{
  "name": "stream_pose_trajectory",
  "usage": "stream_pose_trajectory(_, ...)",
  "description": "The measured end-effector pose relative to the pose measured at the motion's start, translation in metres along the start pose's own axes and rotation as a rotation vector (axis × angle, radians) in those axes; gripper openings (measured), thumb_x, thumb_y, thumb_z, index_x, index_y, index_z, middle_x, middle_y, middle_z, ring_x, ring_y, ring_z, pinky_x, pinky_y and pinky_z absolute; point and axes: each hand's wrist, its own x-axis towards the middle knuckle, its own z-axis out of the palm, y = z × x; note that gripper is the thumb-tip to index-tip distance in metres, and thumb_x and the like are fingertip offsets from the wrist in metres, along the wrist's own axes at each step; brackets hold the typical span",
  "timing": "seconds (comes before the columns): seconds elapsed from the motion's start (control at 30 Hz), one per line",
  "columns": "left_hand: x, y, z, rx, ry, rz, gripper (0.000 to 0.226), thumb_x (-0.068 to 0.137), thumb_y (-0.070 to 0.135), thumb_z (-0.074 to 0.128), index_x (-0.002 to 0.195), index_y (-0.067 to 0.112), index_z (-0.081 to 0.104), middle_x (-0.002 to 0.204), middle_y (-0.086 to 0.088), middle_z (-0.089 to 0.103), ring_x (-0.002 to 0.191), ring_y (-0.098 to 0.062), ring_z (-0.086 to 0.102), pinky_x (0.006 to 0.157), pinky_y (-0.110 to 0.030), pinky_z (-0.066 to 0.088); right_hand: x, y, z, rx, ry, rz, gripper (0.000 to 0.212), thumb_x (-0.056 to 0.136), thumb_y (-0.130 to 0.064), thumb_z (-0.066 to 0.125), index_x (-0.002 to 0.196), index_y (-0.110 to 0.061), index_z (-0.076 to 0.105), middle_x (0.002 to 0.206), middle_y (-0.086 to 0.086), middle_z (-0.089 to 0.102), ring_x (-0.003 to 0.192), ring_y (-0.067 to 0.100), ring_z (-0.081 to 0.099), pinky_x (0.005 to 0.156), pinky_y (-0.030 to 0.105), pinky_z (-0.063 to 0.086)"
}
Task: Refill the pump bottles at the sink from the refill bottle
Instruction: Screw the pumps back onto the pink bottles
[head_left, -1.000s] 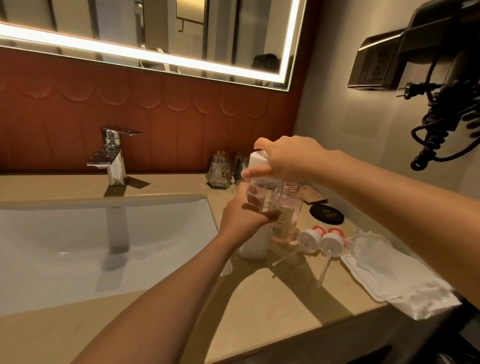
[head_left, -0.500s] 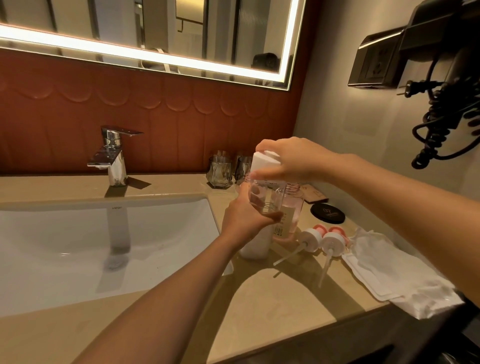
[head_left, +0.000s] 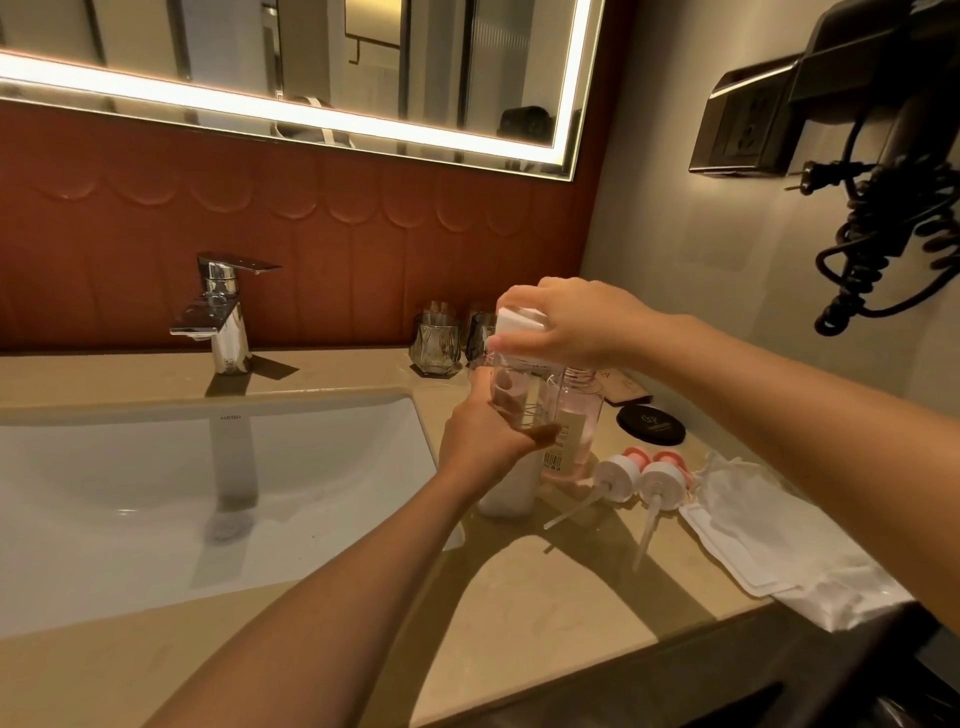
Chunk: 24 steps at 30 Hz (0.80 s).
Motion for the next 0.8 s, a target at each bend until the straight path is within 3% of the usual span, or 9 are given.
stream_pose_trajectory(0.1, -0.001, 0.000, -0.003, -0.052, -0.022, -0.009, 0.070, 0.066, 0.035, 0.082, 0.118, 0.029, 0.036, 0.116, 0.002, 0.057, 0.102, -0.016, 0.057, 0.086, -0.033, 0.050, 0.002, -0.005, -0.001, -0.268, 0.099, 0.012, 0.073, 0.078, -0.077, 0.025, 0.116, -0.021, 0.052, 0.082, -0.002, 0.058, 0.072, 0.014, 0.053, 0.057, 0.024, 0.039)
stream_pose_trajectory(0.17, -0.002, 0.000, -0.004, -0.062, -0.036, -0.008, 0.072, 0.066, 0.035, 0.081, 0.121, 0.029, 0.035, 0.121, 0.000, 0.055, 0.100, -0.014, 0.054, 0.083, -0.029, 0.047, 0.002, -0.004, -0.006, -0.342, 0.079, 0.033, 0.083, 0.070, -0.082, 0.017, 0.109, -0.016, 0.050, 0.073, -0.003, 0.051, 0.065, 0.012, 0.049, 0.056, 0.025, 0.038)
stream_pose_trajectory(0.23, -0.001, -0.001, -0.004, -0.043, -0.036, 0.001, 0.075, 0.067, 0.036, 0.081, 0.125, 0.027, 0.034, 0.122, 0.000, 0.055, 0.097, -0.013, 0.053, 0.080, -0.028, 0.046, 0.002, 0.001, -0.011, -0.227, -0.034, 0.046, 0.089, 0.064, -0.083, 0.022, 0.119, -0.018, 0.047, 0.093, 0.000, 0.054, 0.079, 0.014, 0.053, 0.068, 0.029, 0.046)
stream_pose_trajectory(0.3, 0.000, -0.002, -0.003, -0.013, -0.022, 0.007, 0.077, 0.068, 0.037, 0.080, 0.127, 0.027, 0.033, 0.116, 0.004, 0.055, 0.095, -0.012, 0.054, 0.078, -0.028, 0.046, 0.003, 0.005, -0.011, 0.021, -0.144, 0.030, 0.077, 0.074, -0.074, 0.042, 0.136, -0.029, 0.036, 0.126, 0.002, 0.044, 0.107, 0.019, 0.049, 0.089, 0.034, 0.046)
stream_pose_trajectory(0.33, 0.000, -0.002, -0.002, 0.001, -0.018, 0.012, 0.077, 0.068, 0.037, 0.080, 0.127, 0.027, 0.033, 0.112, 0.007, 0.054, 0.095, -0.011, 0.054, 0.077, -0.027, 0.046, 0.003, 0.006, -0.010, 0.057, -0.145, 0.011, 0.071, 0.078, -0.068, 0.047, 0.138, -0.033, 0.033, 0.132, 0.002, 0.040, 0.112, 0.020, 0.046, 0.092, 0.034, 0.045)
stream_pose_trajectory(0.5, -0.001, 0.000, 0.001, 0.027, -0.031, 0.040, 0.074, 0.066, 0.038, 0.081, 0.125, 0.024, 0.037, 0.112, 0.007, 0.055, 0.096, -0.012, 0.056, 0.075, -0.023, 0.046, 0.006, 0.006, -0.003, -0.262, 0.007, 0.034, 0.077, 0.076, -0.079, 0.029, 0.132, -0.027, 0.039, 0.111, 0.003, 0.060, 0.088, 0.018, 0.055, 0.066, 0.029, 0.047)
stream_pose_trajectory(0.63, 0.001, -0.004, 0.000, 0.067, 0.014, 0.055, 0.074, 0.065, 0.046, 0.078, 0.123, 0.023, 0.038, 0.112, 0.001, 0.058, 0.096, -0.013, 0.057, 0.079, -0.029, 0.051, 0.003, 0.007, -0.003, 0.002, 0.042, 0.125, 0.081, 0.073, -0.079, 0.012, 0.123, -0.024, 0.046, 0.107, 0.002, 0.059, 0.091, 0.018, 0.056, 0.073, 0.032, 0.048)
stream_pose_trajectory(0.7, 0.003, -0.006, -0.003, 0.156, 0.041, 0.074, 0.076, 0.065, 0.054, 0.076, 0.122, 0.023, 0.038, 0.111, 0.002, 0.059, 0.093, -0.011, 0.056, 0.077, -0.029, 0.051, -0.001, 0.018, 0.004, 0.094, 0.204, 0.215, 0.068, 0.085, -0.071, 0.021, 0.121, -0.020, 0.048, 0.103, -0.001, 0.058, 0.089, 0.018, 0.055, 0.073, 0.034, 0.049)
stream_pose_trajectory(0.8, 0.006, -0.007, -0.006, 0.257, 0.045, 0.094, 0.078, 0.064, 0.060, 0.072, 0.124, 0.021, 0.038, 0.113, 0.001, 0.061, 0.091, -0.009, 0.054, 0.072, -0.026, 0.048, -0.010, 0.038, 0.022, 0.145, 0.571, 0.347, 0.046, 0.096, -0.054, 0.032, 0.097, -0.014, 0.055, 0.081, -0.001, 0.058, 0.073, 0.018, 0.053, 0.058, 0.028, 0.041)
